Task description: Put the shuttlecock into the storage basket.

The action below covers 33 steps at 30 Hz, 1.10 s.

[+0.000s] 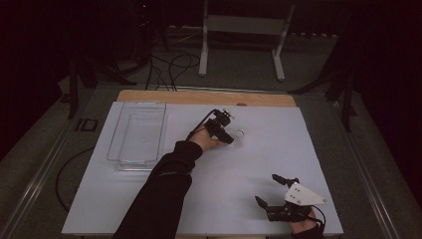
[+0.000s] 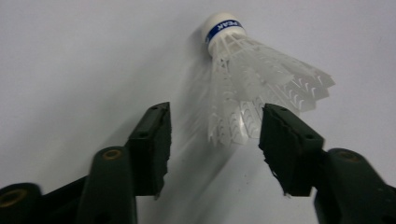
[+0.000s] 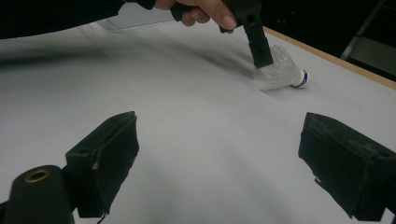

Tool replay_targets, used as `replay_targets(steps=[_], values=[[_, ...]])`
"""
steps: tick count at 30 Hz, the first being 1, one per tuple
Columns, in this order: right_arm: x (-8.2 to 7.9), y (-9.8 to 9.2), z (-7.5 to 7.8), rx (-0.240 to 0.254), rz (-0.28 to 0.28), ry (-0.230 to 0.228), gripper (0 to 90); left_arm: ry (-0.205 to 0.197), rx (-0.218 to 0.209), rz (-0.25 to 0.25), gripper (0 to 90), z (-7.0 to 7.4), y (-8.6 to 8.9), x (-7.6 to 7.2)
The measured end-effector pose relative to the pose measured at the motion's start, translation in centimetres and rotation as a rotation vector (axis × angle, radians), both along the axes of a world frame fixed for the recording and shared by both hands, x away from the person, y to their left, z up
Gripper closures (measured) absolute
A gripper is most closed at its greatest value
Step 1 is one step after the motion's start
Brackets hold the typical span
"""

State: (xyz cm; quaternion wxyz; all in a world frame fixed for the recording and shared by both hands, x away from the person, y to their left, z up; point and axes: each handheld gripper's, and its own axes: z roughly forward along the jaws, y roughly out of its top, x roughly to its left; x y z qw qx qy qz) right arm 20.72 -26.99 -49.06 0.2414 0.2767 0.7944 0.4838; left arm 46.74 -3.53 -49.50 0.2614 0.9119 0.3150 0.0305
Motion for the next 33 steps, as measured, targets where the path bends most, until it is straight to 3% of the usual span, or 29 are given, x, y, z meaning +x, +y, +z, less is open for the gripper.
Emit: replay_targets(steps=[8, 13, 18, 25, 33], values=[[0.0, 0.0, 0.0, -0.002, 0.003, -0.003, 11.8, 0.0, 0.035, 0.019, 65.4, -0.4, -0.8, 0.2], [0.0, 0.0, 0.0, -0.006, 0.002, -0.003, 11.8, -0.003, 0.028, 0.019, 73.7, -0.4, -1.5, 0.0], [0.0, -0.1, 0.0, -0.004, 0.001, -0.004, 11.8, -0.002, 0.028, 0.037, 89.4, -0.2, -1.7, 0.0], [0.0, 0.0, 0.0, -0.005, 0.001, 0.001, 11.8, 0.001, 0.016, 0.037, 90.0, 0.2, -1.6, 0.0], [0.1, 0.0, -0.1, -0.006, -0.006, 0.006, 11.8, -0.004, 0.004, 0.014, 90.0, 1.7, -1.4, -0.5]])
